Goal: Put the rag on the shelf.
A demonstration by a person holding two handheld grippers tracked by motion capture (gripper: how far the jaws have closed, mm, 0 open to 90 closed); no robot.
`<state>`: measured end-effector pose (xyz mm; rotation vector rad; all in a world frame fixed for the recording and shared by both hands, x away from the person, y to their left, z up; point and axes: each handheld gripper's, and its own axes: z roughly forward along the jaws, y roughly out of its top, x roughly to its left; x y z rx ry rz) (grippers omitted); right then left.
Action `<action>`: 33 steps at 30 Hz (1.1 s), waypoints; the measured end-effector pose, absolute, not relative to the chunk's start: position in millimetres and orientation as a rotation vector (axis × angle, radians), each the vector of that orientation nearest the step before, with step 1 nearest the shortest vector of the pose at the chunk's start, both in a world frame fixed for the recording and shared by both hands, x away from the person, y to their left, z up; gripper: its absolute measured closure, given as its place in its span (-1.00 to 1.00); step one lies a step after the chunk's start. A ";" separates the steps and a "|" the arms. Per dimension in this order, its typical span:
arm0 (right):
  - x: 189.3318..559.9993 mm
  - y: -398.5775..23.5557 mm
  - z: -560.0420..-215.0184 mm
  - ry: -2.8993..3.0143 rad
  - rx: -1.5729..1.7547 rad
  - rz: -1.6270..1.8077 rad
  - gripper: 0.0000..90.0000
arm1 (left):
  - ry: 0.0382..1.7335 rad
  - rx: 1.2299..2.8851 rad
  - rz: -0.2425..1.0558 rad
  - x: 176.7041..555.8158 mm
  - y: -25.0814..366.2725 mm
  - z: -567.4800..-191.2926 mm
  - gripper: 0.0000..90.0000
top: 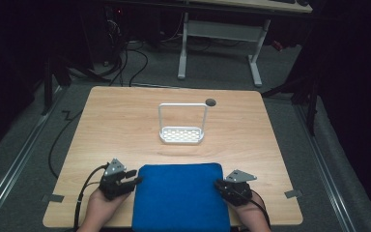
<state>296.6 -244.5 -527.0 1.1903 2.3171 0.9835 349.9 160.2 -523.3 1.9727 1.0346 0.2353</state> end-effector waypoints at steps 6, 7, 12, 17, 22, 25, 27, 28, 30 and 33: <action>296.9 -244.5 -527.4 2.315 1.193 0.990 0.75 | 1.091 2.014 0.288 370.3 142.8 -528.6 0.27; 297.0 -245.0 -527.3 2.315 1.196 0.991 0.75 | 1.113 2.017 0.283 372.4 141.1 -530.4 0.28; 296.3 -244.4 -527.8 2.309 1.189 0.991 0.74 | 1.091 2.016 0.276 369.5 139.6 -532.7 0.54; 295.7 -243.7 -527.7 2.306 1.191 0.983 0.74 | 1.081 1.989 0.254 368.0 141.0 -535.9 0.73; 295.3 -243.2 -527.9 2.304 1.186 0.985 0.72 | 1.088 1.978 0.233 368.8 142.4 -536.9 0.92; 295.2 -243.3 -527.8 2.307 1.191 0.990 0.69 | 1.086 1.978 0.225 369.0 142.9 -537.0 0.94; 295.2 -246.0 -524.7 2.276 1.191 1.022 0.63 | 1.083 1.981 0.229 368.6 142.6 -536.9 0.94; 295.6 -248.0 -522.1 2.249 1.203 1.038 0.59 | 1.083 1.982 0.229 368.4 142.6 -536.9 0.94; 296.8 -250.4 -519.9 2.223 1.206 1.044 0.56 | 1.083 1.982 0.228 368.4 142.7 -536.8 0.94; 307.8 -257.3 -517.6 2.153 1.272 1.041 0.34 | 1.080 1.980 0.223 368.4 143.7 -536.6 0.94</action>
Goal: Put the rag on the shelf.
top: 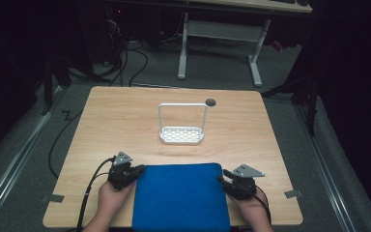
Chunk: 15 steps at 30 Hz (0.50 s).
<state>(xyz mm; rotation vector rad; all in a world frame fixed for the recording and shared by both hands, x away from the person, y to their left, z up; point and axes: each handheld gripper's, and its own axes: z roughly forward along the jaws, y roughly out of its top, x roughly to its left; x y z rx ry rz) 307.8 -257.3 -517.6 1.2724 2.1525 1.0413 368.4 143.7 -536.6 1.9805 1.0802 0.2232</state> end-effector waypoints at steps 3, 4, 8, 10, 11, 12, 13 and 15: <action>325.8 -260.7 -517.3 2.117 1.326 1.056 0.21 | 1.080 1.971 0.221 368.7 144.1 -537.0 0.94; 325.8 -260.7 -517.3 2.117 1.326 1.056 0.21 | 1.080 1.971 0.221 368.7 144.1 -537.0 0.94; 352.3 -256.6 -519.6 2.152 1.389 1.034 0.18 | 1.087 1.963 0.208 369.2 145.3 -536.9 0.94; 354.7 -255.0 -521.7 2.159 1.401 1.032 0.19 | 1.084 1.962 0.207 369.4 145.9 -536.9 0.94; 354.9 -251.3 -524.9 2.183 1.403 1.006 0.28 | 1.083 1.961 0.208 369.3 146.1 -536.9 0.94; 352.9 -249.1 -526.2 2.188 1.388 0.988 0.33 | 1.087 1.951 0.207 368.9 146.5 -536.8 0.94; 350.9 -247.9 -527.2 2.191 1.374 0.982 0.37 | 1.088 1.949 0.206 368.9 146.9 -536.8 0.94; 348.0 -246.4 -528.5 2.189 1.362 0.977 0.56 | 1.087 1.946 0.204 368.9 147.3 -536.8 0.94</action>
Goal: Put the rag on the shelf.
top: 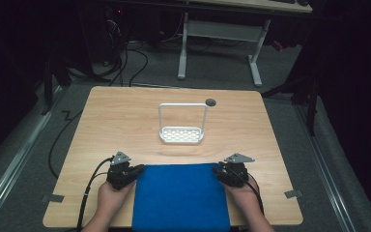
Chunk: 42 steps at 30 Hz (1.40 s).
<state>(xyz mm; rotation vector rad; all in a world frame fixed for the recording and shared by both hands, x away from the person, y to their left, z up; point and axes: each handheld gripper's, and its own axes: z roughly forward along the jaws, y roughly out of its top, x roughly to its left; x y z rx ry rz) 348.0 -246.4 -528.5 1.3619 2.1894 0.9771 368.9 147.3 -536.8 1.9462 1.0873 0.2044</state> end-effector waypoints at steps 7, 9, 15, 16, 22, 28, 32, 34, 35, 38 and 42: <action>336.9 -241.0 -523.4 2.236 1.222 1.021 0.96 | 1.067 1.920 0.216 365.7 149.9 -535.7 0.95; 333.7 -241.5 -521.5 2.225 1.210 1.047 0.96 | 1.062 1.912 0.219 365.4 150.8 -534.9 0.95; 328.8 -242.5 -515.6 2.188 1.205 1.105 0.96 | 1.043 1.888 0.245 362.7 152.2 -530.8 0.95; 329.0 -242.3 -515.3 2.186 1.203 1.114 0.96 | 1.038 1.879 0.247 361.6 152.6 -529.1 0.95; 329.1 -240.9 -510.5 2.126 1.202 1.149 0.96 | 1.032 1.816 0.303 355.6 156.0 -517.6 0.95; 325.9 -241.4 -496.4 2.060 1.145 1.204 0.96 | 0.980 1.745 0.369 348.8 158.0 -499.8 0.95; 326.5 -237.7 -487.7 2.032 1.106 1.213 0.97 | 0.950 1.734 0.388 349.6 156.8 -489.7 0.95; 328.1 -237.7 -481.0 2.014 1.088 1.236 0.97 | 0.946 1.727 0.401 351.0 156.1 -484.2 0.96; 328.8 -238.0 -476.9 2.004 1.085 1.247 0.97 | 0.943 1.729 0.406 351.7 155.8 -481.6 0.96; 331.8 -239.7 -468.0 1.982 1.077 1.278 0.97 | 0.937 1.716 0.420 354.0 154.8 -472.9 0.96; 335.2 -240.7 -460.2 1.962 1.073 1.301 0.97 | 0.926 1.694 0.436 355.6 153.5 -462.5 0.96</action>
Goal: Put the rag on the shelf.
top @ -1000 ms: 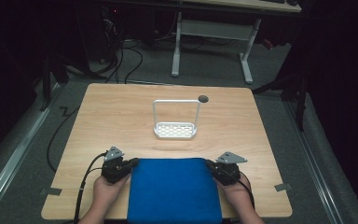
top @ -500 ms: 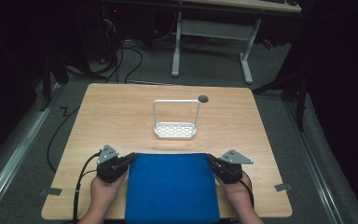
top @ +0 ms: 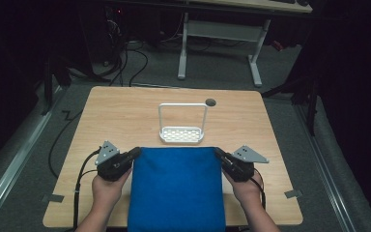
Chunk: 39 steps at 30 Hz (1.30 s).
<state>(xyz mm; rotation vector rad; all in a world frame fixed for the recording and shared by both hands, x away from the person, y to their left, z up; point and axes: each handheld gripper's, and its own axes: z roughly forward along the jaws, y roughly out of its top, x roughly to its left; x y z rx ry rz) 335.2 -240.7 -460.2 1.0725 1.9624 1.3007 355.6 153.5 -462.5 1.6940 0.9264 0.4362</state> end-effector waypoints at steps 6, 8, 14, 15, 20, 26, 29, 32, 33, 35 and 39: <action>338.6 -241.0 -442.7 1.908 1.045 1.341 0.97 | 0.906 1.665 0.463 359.3 151.8 -444.0 0.96; 339.3 -242.0 -433.8 1.882 1.039 1.362 0.97 | 0.889 1.657 0.483 360.5 150.0 -434.5 0.96; 341.0 -245.0 -420.2 1.838 1.036 1.389 0.97 | 0.868 1.634 0.518 361.4 148.6 -419.2 0.96; 341.0 -245.6 -418.2 1.833 1.032 1.391 0.97 | 0.865 1.632 0.522 361.3 148.6 -417.6 0.96; 340.0 -247.3 -407.8 1.807 1.023 1.406 0.96 | 0.857 1.607 0.536 360.9 149.2 -410.5 0.96; 338.4 -247.8 -395.4 1.777 1.005 1.424 0.97 | 0.839 1.588 0.562 359.8 149.3 -398.4 0.96; 337.5 -246.6 -390.3 1.764 0.997 1.435 0.97 | 0.833 1.578 0.566 359.6 148.9 -394.0 0.96; 337.5 -244.4 -381.4 1.748 0.975 1.453 0.97 | 0.822 1.566 0.567 360.8 149.1 -385.4 0.96; 337.9 -244.4 -379.1 1.746 0.966 1.456 0.97 | 0.818 1.564 0.566 361.4 149.2 -383.0 0.96; 338.9 -243.6 -375.0 1.743 0.960 1.460 0.97 | 0.811 1.569 0.567 362.7 148.4 -377.8 0.96; 340.9 -242.9 -367.5 1.735 0.944 1.462 0.97 | 0.798 1.569 0.582 363.5 147.8 -370.5 0.96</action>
